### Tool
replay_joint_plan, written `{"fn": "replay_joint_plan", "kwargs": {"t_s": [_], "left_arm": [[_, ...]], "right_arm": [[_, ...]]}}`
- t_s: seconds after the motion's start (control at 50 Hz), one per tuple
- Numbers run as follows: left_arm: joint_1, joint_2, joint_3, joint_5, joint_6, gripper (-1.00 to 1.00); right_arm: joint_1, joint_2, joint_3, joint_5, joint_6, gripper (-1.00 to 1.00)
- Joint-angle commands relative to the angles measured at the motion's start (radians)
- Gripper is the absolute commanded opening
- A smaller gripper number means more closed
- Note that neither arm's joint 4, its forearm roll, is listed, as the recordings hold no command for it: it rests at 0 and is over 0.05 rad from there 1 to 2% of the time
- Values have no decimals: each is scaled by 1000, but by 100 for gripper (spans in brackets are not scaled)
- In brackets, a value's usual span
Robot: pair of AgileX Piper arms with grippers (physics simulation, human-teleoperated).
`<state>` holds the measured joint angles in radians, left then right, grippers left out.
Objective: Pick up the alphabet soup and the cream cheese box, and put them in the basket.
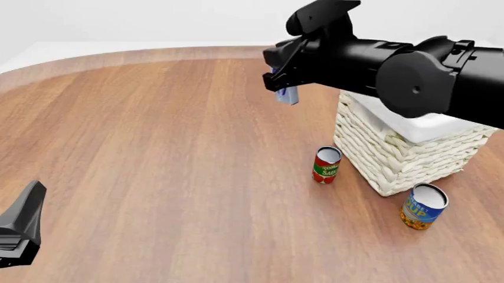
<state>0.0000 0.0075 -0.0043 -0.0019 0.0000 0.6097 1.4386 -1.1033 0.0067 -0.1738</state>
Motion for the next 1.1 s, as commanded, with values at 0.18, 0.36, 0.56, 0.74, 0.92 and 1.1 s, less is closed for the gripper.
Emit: {"fn": "replay_joint_plan", "kwargs": {"t_s": [0.18, 0.36, 0.56, 0.74, 0.92, 1.1], "left_arm": [[0, 0, 0, 0, 0, 100], [0, 0, 0, 0, 0, 100], [0, 0, 0, 0, 0, 100], [0, 0, 0, 0, 0, 100], [0, 0, 0, 0, 0, 100], [0, 0, 0, 0, 0, 100]], "right_arm": [[-50, -92, -27, 103, -12, -100], [-71, -115, -31, 123, -20, -100], [-101, -120, -45, 154, -49, -100], [-115, -136, -38, 188, -70, -100], [-152, -173, -46, 220, -91, -100], [-180, -206, -70, 280, -137, -100]]}}
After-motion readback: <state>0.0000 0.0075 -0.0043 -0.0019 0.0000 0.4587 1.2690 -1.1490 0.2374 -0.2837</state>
